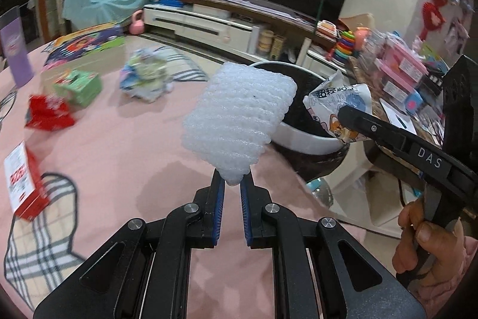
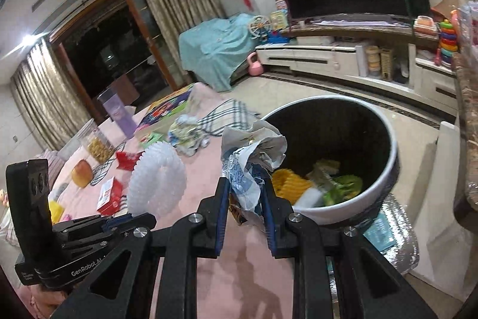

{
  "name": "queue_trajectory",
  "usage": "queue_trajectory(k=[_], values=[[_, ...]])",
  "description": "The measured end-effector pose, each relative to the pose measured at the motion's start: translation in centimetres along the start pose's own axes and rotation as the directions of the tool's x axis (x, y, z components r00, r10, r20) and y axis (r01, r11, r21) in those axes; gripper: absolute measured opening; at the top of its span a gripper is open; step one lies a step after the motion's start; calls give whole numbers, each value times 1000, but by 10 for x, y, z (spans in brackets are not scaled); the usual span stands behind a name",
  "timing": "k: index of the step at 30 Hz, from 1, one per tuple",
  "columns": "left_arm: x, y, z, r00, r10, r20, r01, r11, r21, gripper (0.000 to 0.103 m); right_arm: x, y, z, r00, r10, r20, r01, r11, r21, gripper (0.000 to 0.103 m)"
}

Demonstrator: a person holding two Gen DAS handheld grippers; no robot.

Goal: Collect trash
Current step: 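Carry the mesh sleeve and clear wrapper over the bin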

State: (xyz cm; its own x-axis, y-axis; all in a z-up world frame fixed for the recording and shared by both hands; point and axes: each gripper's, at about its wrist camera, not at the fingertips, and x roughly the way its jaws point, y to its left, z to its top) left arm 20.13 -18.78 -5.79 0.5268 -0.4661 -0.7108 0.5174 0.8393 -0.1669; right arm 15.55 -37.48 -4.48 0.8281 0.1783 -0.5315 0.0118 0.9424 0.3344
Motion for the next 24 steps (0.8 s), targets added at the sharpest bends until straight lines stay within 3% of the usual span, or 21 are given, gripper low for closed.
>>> queue_trajectory(k=[24], values=[[67,-49,58,996,-44,-75,51,994,96,10,15,-58,36,998,-70,-3,70,996,50,22]])
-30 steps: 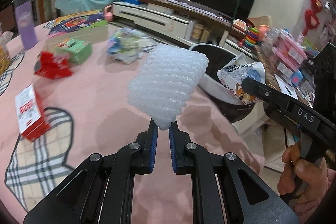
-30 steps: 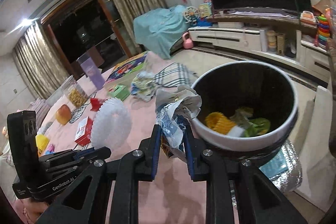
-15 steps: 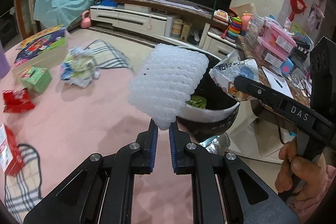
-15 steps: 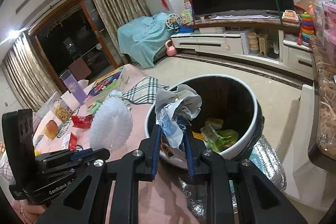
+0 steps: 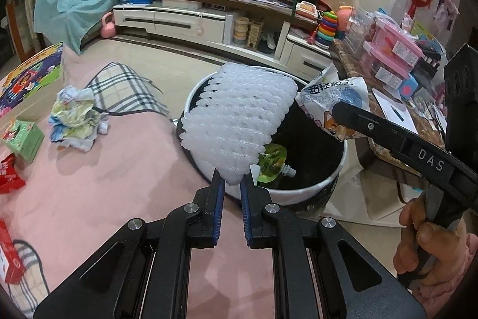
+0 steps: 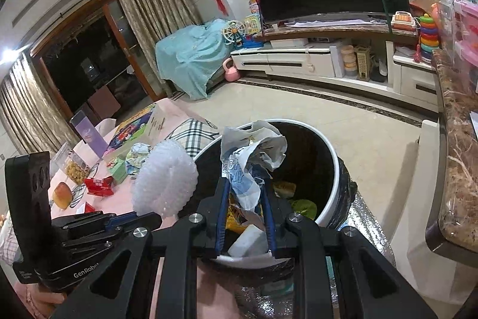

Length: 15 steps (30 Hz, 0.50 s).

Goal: Collect trash
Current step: 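Carry the mesh sleeve and clear wrapper over the bin, then open both tools to drop mesh sleeve and wrapper into bin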

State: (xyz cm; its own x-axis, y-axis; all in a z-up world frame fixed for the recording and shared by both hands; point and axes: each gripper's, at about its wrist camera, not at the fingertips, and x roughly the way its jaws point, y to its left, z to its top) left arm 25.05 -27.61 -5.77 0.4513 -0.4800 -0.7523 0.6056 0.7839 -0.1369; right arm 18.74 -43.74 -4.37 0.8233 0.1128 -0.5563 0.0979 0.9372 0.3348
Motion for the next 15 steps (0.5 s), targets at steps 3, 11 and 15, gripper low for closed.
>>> queue_trajectory(k=[3,11,15], values=[[9,1,5,1000,-16,-19,16,1000,-7,10,5,-1,2,1000,-9,-11,9,1000,-9,22],[17,-4,12,999,-10,-32,11,1000,10,10,15,-9,6,999,-20,-35,20,1000,1,22],[21,-6,15,999,-13,-47,13,1000,13,11,19,-13,8,999,-25,-48,25,1000,5,25]])
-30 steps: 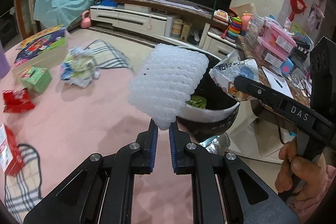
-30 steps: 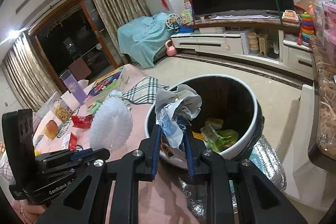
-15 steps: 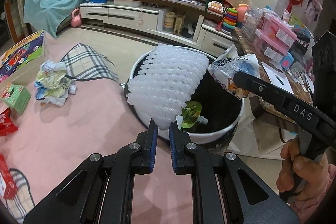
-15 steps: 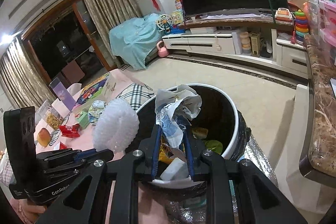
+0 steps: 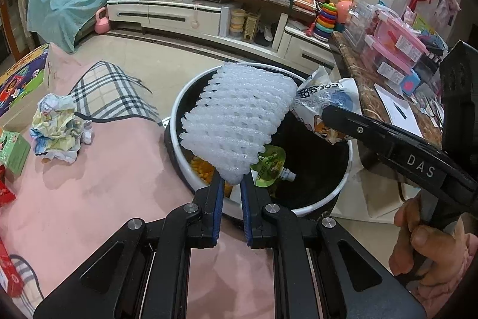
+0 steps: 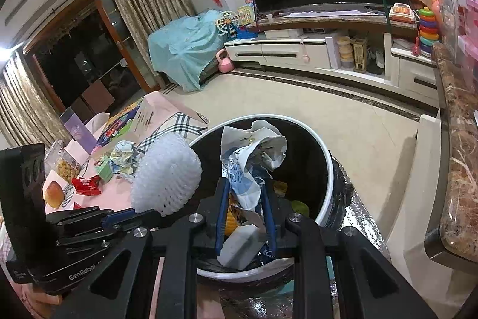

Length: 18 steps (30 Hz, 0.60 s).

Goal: Collect trash
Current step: 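Open both tools to drop mesh sleeve and wrapper into bin, then move both open tools back over the table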

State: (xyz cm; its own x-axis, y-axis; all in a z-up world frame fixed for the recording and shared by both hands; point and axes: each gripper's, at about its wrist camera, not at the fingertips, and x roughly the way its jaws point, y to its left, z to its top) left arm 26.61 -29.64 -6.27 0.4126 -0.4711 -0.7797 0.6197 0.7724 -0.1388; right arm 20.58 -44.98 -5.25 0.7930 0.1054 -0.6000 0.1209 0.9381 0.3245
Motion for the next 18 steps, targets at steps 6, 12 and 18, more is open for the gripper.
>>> queue_trajectory(k=[6,12,18], values=[[4,0,3,1000,13,-16,-13,1000,4,36,1,-5,3,1000,-2,-8,2,1000,23,30],[-8,8,-5,999,30,25,-29,999,-25,55,-4,-10,6,1000,6,13,-7,999,53,55],[-26,29,-31,998,41,42,-37,994,-102,58,-11,0,-1,999,23,30,-24,998,62,59]])
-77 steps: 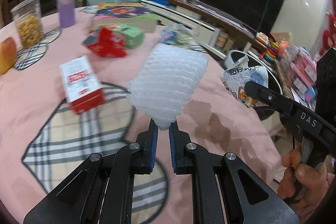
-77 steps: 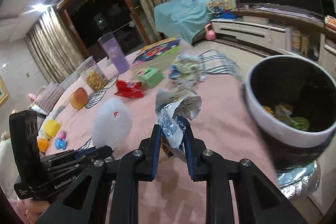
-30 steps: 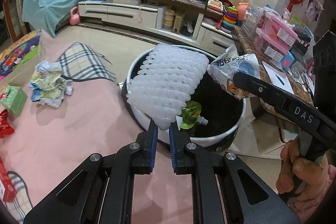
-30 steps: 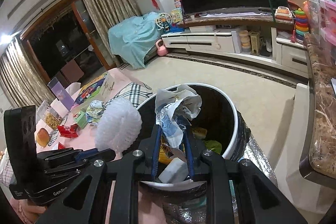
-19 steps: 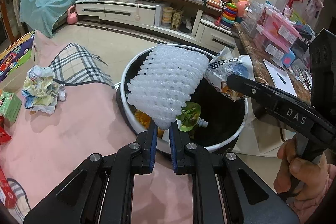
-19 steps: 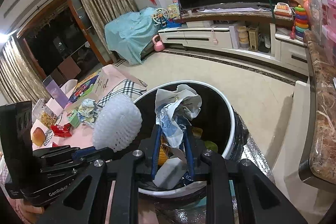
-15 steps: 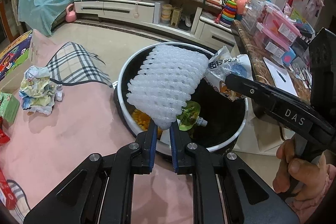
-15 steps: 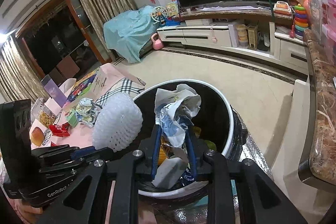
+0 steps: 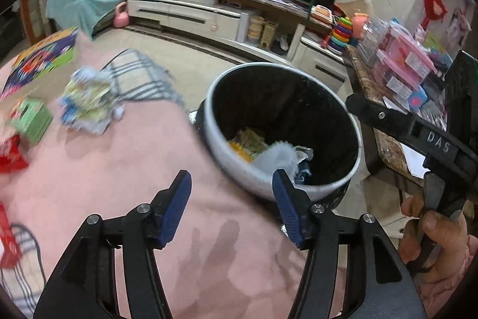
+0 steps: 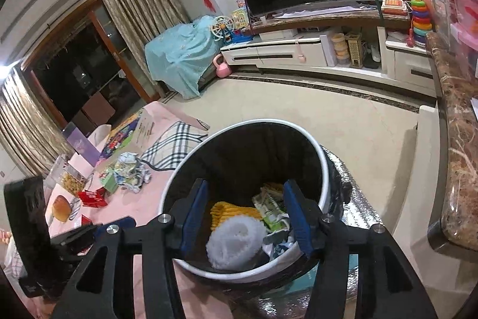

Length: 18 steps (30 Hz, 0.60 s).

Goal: Collect trash
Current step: 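Move both open tools back over the table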

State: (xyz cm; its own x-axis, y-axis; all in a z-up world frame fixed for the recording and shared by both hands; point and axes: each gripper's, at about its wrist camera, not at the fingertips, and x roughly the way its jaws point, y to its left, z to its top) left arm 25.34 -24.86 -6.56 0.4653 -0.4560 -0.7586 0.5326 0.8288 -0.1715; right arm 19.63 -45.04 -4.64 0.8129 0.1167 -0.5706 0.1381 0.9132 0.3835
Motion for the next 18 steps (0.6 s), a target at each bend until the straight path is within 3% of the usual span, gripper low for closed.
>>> queue_trajectory(k=[3,7,12,18], values=[[-11,14,-17,1000,23,7,-22,999,-34,59,-2,12,-8,1000,23,1,-23,1000,-9,71],[-29,35,-40,999,51,17,-49,995,-90,61,-2,32,-23,998,57,-21,-57,998,-30,75],[-52,61,-67,994,108,32,-103,985,-140,65,-2,59,-44,992,116,-50,-118,992,-42,88],[-87,100,-98,981,186,62,-165,954,-251,79,5,96,-68,977,183,-105,-191,979,-70,94]])
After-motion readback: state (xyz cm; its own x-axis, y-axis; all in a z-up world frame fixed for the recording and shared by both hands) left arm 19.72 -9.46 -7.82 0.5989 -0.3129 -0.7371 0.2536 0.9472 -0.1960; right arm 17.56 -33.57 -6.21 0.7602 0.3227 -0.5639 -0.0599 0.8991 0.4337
